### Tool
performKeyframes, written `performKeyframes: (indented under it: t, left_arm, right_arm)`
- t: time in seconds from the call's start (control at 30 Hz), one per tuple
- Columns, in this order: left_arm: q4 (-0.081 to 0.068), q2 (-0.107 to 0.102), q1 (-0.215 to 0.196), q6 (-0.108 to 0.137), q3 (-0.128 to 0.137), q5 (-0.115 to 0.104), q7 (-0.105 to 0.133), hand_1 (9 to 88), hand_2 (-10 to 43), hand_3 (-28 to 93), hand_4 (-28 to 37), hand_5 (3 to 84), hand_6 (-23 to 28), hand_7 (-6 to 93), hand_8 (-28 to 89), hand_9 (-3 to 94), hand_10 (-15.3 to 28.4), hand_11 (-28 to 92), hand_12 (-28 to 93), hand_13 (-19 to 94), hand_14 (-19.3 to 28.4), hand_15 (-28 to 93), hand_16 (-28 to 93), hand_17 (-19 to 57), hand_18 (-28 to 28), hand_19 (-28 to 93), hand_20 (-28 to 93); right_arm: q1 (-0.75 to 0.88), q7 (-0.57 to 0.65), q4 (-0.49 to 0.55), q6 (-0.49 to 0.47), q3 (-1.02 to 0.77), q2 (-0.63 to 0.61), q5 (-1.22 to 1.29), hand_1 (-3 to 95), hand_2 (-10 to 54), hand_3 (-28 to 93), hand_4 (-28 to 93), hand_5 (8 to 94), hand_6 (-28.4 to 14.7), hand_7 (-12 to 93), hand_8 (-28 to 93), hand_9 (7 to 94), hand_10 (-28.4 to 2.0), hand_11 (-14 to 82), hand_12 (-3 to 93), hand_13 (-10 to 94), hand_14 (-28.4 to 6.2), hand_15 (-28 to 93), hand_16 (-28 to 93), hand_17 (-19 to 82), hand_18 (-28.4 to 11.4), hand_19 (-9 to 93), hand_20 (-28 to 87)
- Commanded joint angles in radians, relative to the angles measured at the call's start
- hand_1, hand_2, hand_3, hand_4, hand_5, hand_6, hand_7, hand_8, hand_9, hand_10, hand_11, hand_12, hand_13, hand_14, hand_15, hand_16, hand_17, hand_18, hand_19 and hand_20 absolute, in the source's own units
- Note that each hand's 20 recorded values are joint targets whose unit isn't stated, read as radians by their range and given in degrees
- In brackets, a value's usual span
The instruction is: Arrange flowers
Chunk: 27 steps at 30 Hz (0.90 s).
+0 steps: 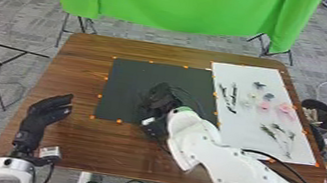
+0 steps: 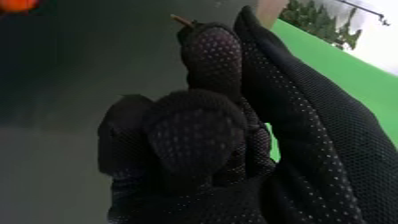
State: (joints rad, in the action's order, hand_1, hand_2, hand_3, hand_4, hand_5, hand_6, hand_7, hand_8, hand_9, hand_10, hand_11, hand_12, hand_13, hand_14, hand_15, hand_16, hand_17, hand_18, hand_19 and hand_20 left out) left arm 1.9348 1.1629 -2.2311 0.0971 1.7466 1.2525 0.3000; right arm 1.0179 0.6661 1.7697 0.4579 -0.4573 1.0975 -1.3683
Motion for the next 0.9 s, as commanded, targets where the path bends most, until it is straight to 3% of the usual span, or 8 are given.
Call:
performKeyframes:
  t: [0.03,0.17,0.2,0.27,0.4,0.47,0.57,0.9]
  left_arm:
    - [0.006,0.009,-0.036,0.022,-0.014,-0.012,0.007,38.7,-9.5,63,-13.1,46.8,0.8,19.3,-8,37.4,10.7,24,17,35,16.0,26,1,10.5,15.7,22,21]
    - [0.012,0.009,-0.038,0.032,-0.02,-0.009,0.003,38.8,-9.5,64,-13.2,46.8,0.7,19.4,-8,37.4,10.7,24,17,35,16.0,26,1,10.3,15.6,22,21]
    - [0.005,0.006,-0.026,0.027,-0.024,-0.01,0.004,38.8,-9.5,64,-13.2,46.8,0.7,19.4,-8,37.4,10.7,24,17,35,16.0,26,1,10.3,15.5,22,21]
    - [0.01,0.006,-0.03,0.03,-0.025,-0.009,0.006,38.7,-9.5,64,-13.2,46.8,0.6,19.5,-8,37.4,10.7,24,17,35,16.0,26,1,10.2,15.5,21,21]
    - [0.004,0.005,-0.023,0.026,-0.032,-0.005,0.006,38.4,-9.5,64,-13.4,46.8,0.5,19.6,-8,37.4,10.7,24,17,35,15.9,26,1,9.8,15.4,21,21]
    - [0.013,0.009,-0.033,0.026,-0.028,-0.007,0.003,38.2,-9.5,64,-13.3,46.8,0.5,19.7,-8,37.3,10.7,24,17,35,15.9,26,1,9.7,15.4,21,21]
    - [0.011,0.009,-0.035,0.025,-0.032,-0.006,0.004,38.0,-9.5,64,-13.2,46.7,0.4,19.8,-8,37.4,10.7,24,17,35,15.9,26,1,9.5,15.4,20,21]
    - [0.012,0.014,-0.03,0.025,-0.047,-0.002,-0.003,37.5,-9.5,63,-12.9,46.5,0.5,18.9,-8,37.4,10.7,24,17,35,16.2,26,1,8.9,15.4,20,21]
  right_arm:
    - [-0.039,-0.011,-0.032,0.062,0.043,0.044,0.059,60.1,-9.5,60,19,66.0,-7.1,54,16,91.9,-15.0,26.7,36.6,94,-4.2,55,19,74,-4.8,88,30]
    - [-0.047,-0.012,-0.056,0.09,0.06,0.065,0.114,60.6,-9.5,59,18,65.7,-6.8,55,15,92.4,-14.9,25.5,35.3,94,-4.2,53,18,75,-4.6,84,29]
    - [-0.052,-0.011,-0.06,0.104,0.068,0.065,0.119,60.7,-9.5,59,18,65.7,-6.8,55,14,92.5,-14.6,25.2,34.8,94,-4.2,53,18,76,-4.5,83,29]
    - [-0.053,-0.009,-0.067,0.119,0.077,0.07,0.134,60.9,-9.5,59,18,65.4,-6.6,55,14,92.5,-14.4,24.7,34.5,94,-4.3,52,17,76,-4.5,82,30]
    - [-0.057,-0.004,-0.081,0.16,0.09,0.073,0.183,61.7,-9.5,59,16,65.3,-6.7,55,14,92.9,-14.8,21.9,34.3,94,-5.3,50,16,76,-4.9,79,31]
    - [-0.055,-0.004,-0.092,0.174,0.088,0.08,0.2,62.4,-9.5,58,15,65.3,-6.8,54,14,92.9,-14.9,20.9,34.1,94,-5.7,48,16,76,-5.1,78,31]
    - [-0.054,-0.013,-0.101,0.21,0.087,0.091,0.242,63.2,-9.5,58,14,65.2,-6.9,54,14,93.0,-15.1,19.6,34.3,94,-6.2,47,16,76,-5.6,77,32]
    - [-0.052,-0.031,-0.103,0.229,0.078,0.111,0.335,64.1,-9.5,58,13,65.1,-7.0,52,15,93.4,-16.7,15.8,34.4,94,-8.8,44,16,76,-7.0,74,34]
